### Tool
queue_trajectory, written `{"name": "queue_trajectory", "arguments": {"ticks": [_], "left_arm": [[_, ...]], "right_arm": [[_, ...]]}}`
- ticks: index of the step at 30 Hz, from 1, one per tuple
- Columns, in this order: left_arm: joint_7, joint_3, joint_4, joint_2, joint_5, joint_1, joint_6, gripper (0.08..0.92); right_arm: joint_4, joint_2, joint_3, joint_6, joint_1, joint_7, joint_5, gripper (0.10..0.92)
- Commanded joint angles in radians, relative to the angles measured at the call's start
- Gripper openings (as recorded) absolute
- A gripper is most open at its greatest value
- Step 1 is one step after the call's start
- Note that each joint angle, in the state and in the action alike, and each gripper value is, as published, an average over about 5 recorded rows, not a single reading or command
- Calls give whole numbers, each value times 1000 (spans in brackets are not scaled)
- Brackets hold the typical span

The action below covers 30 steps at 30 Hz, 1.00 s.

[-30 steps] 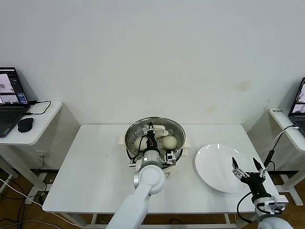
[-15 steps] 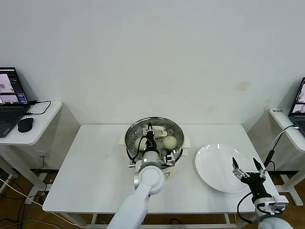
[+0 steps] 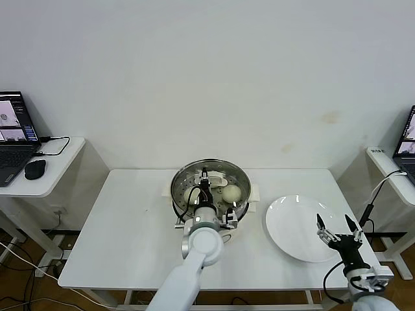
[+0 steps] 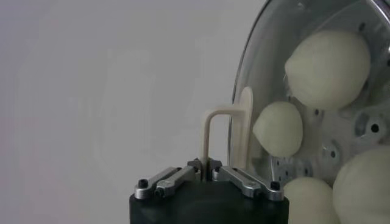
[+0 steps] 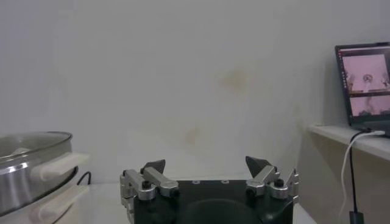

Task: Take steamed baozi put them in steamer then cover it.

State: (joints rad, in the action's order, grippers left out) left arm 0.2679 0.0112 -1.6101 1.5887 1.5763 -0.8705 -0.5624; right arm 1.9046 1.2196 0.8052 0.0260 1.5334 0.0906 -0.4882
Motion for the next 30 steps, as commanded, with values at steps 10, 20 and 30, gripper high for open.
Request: {"name": "queue_trajectory", "arguments": {"ticks": [10, 20, 30], "left_arm": [[67, 15, -123, -30, 2, -13, 2, 458], [115, 31, -240, -56, -11, -51, -11, 743], [131, -14, -418, -126, -62, -183, -7, 823]], "right_arm": [[1, 1, -2, -2, -3, 1, 1, 823], [1, -1, 2, -4, 1, 0, 1, 823], [20, -19, -2, -29, 20, -7, -5, 823]]}}
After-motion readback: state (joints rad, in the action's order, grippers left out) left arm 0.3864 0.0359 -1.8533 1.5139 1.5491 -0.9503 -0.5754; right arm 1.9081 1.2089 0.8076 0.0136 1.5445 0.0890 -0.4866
